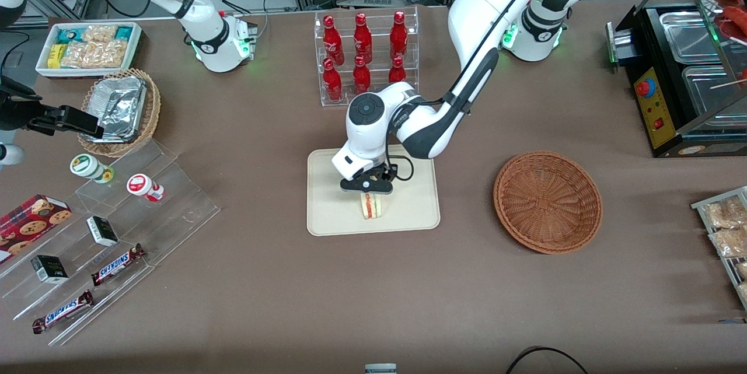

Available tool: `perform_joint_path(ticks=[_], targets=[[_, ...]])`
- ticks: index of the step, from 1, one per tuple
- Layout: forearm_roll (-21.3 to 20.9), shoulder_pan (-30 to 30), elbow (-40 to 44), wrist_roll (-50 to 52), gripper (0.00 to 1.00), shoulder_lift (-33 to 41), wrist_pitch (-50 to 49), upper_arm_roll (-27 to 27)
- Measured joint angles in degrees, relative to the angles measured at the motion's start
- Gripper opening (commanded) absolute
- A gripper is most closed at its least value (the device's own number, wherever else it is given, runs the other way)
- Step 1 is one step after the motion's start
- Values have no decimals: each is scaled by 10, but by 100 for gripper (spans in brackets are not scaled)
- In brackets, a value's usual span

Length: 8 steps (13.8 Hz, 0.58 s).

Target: Place sandwich from basket to tray

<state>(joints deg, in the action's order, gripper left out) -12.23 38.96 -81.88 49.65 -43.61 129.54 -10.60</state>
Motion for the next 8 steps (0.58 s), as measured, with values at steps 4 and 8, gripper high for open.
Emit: perform_joint_path(ticks=[4, 8], targets=[[1, -13, 18, 10, 99, 56, -55, 6], [21, -74, 20, 10, 100, 153, -161, 8]])
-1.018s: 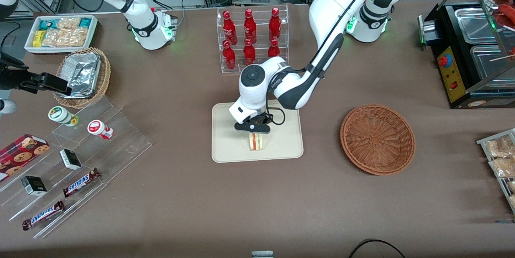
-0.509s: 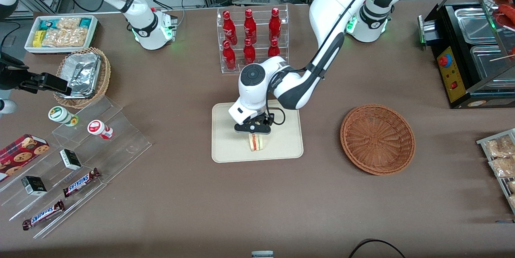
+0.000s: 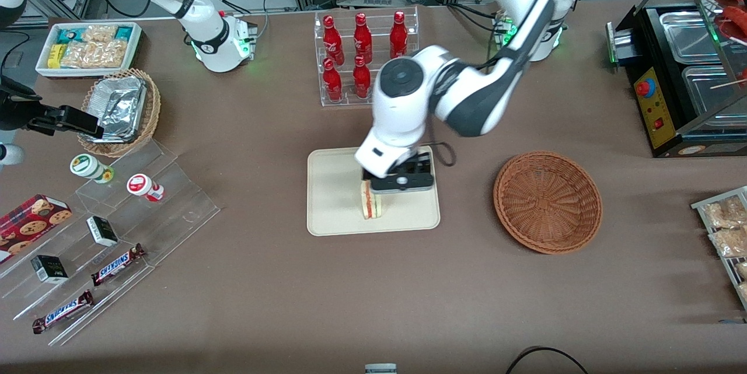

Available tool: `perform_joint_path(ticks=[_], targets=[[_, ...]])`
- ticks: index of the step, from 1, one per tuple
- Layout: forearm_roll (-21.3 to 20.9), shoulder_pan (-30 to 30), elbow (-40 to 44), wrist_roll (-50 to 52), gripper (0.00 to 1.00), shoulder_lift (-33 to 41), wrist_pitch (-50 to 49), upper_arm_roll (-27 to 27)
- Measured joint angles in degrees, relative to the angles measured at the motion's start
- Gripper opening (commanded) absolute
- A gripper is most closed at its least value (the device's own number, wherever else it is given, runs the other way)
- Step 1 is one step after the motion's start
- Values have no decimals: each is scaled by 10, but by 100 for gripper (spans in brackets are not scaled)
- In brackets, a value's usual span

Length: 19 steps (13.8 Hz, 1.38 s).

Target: Place sandwich from basket to tray

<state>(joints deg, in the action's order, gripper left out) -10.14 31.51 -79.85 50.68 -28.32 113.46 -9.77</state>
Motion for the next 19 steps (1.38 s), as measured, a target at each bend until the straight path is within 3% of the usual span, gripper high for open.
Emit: perform_joint_path(ticks=[4, 9, 13, 19], targets=[[17, -75, -2, -30, 100, 73, -83, 1], [64, -188, -4, -218, 100, 141, -190, 4], [73, -268, -33, -322, 100, 182, -206, 5], [73, -291, -156, -412, 100, 280, -175, 48]])
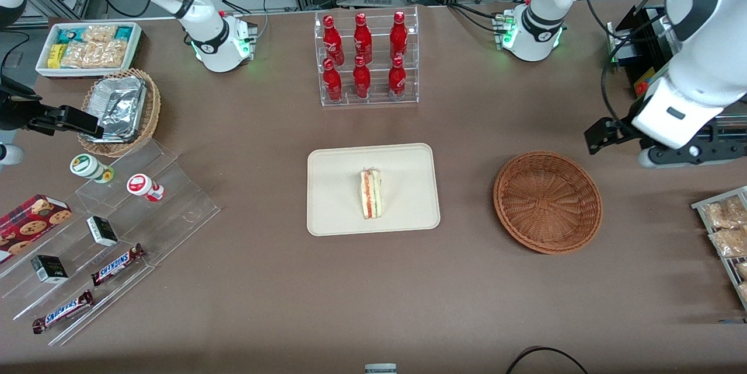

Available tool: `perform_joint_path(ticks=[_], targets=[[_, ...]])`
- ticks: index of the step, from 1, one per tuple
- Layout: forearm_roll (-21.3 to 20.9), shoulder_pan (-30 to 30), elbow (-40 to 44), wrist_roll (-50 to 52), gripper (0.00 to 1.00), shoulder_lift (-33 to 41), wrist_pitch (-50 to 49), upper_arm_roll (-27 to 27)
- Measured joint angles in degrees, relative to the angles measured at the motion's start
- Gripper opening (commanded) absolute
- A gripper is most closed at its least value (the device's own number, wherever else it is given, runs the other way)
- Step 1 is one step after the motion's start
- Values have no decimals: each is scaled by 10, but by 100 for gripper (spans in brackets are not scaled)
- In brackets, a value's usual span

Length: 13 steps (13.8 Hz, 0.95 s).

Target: Place sandwich from basket to tray

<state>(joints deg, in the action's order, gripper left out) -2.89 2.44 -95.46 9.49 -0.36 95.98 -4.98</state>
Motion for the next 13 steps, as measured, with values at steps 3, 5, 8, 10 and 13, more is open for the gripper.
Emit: perform_joint_path(ticks=[3, 5, 8, 10, 13], targets=[[1, 3, -27, -16, 100, 29, 1, 24], [1, 16, -27, -20, 100, 32, 1, 44], [1, 22, -21, -21, 100, 31, -3, 54], [1, 22, -15, -21, 100, 29, -4, 55], [1, 19, -1, -29, 100, 23, -6, 58]])
